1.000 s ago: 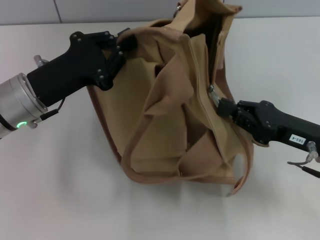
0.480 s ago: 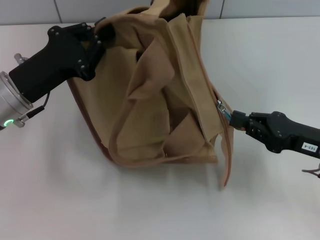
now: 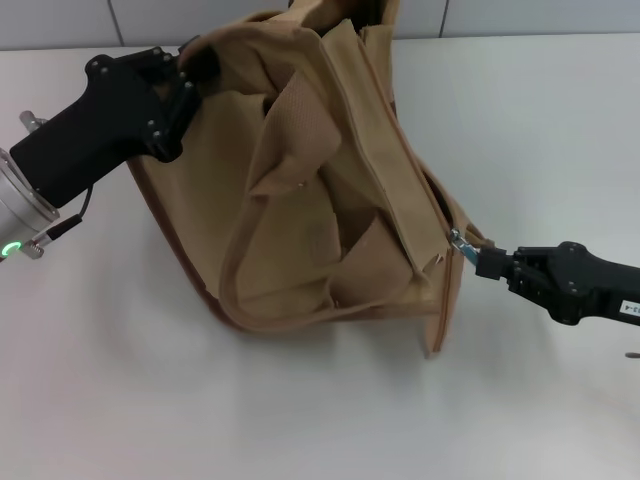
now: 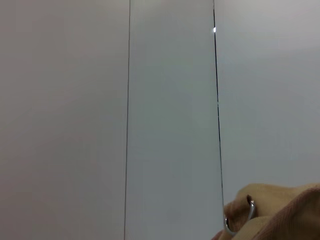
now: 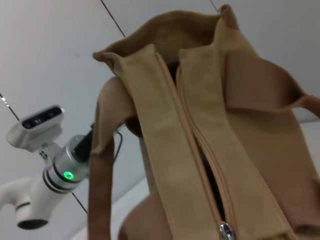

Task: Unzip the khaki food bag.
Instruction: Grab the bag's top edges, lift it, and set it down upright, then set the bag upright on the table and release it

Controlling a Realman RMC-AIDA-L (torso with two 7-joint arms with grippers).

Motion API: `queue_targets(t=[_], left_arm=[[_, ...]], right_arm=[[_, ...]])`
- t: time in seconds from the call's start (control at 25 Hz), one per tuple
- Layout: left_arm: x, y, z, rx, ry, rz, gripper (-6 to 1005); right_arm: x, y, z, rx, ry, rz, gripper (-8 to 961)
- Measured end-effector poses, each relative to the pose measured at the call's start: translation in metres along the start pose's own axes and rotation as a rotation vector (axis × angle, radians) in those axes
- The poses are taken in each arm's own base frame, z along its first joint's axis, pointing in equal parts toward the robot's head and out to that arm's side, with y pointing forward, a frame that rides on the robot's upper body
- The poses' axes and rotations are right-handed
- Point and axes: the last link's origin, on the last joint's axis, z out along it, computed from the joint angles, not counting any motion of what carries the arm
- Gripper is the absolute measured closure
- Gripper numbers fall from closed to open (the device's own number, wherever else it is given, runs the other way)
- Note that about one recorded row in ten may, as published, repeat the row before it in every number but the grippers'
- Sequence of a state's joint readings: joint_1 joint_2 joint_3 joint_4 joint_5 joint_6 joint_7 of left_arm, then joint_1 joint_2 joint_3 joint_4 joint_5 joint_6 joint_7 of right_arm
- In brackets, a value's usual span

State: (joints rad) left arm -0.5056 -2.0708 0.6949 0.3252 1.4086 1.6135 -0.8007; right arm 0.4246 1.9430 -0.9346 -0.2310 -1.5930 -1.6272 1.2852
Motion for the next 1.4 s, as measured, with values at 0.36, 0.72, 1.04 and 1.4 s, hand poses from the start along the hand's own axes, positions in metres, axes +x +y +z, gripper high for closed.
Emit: queue_targets(t=[0.36,0.72,1.04,1.4], left_arm=[[0.001,-0.001,-0.002,0.010,0.008,-0.001,847],[0.001,-0.001,-0.002,0.010,0.007,-0.004,845],[0.000,-0.001,-0.001,0.009,0.006,-0.008,843],[0.000,0.000,0.000,0.008,0.005,-0.009,841]], right_arm=[[0.009,-0.006,-0.004,0.044,0.063,0.006,864],[0.005,-0.006,-0.003,0.038,0.066,0.011,851],[0.004,-0.010,-0.021,0.105,0.033,-0.006,791],[0.022,-0.024,-0.010,0.306,0.006,-0.242,633]])
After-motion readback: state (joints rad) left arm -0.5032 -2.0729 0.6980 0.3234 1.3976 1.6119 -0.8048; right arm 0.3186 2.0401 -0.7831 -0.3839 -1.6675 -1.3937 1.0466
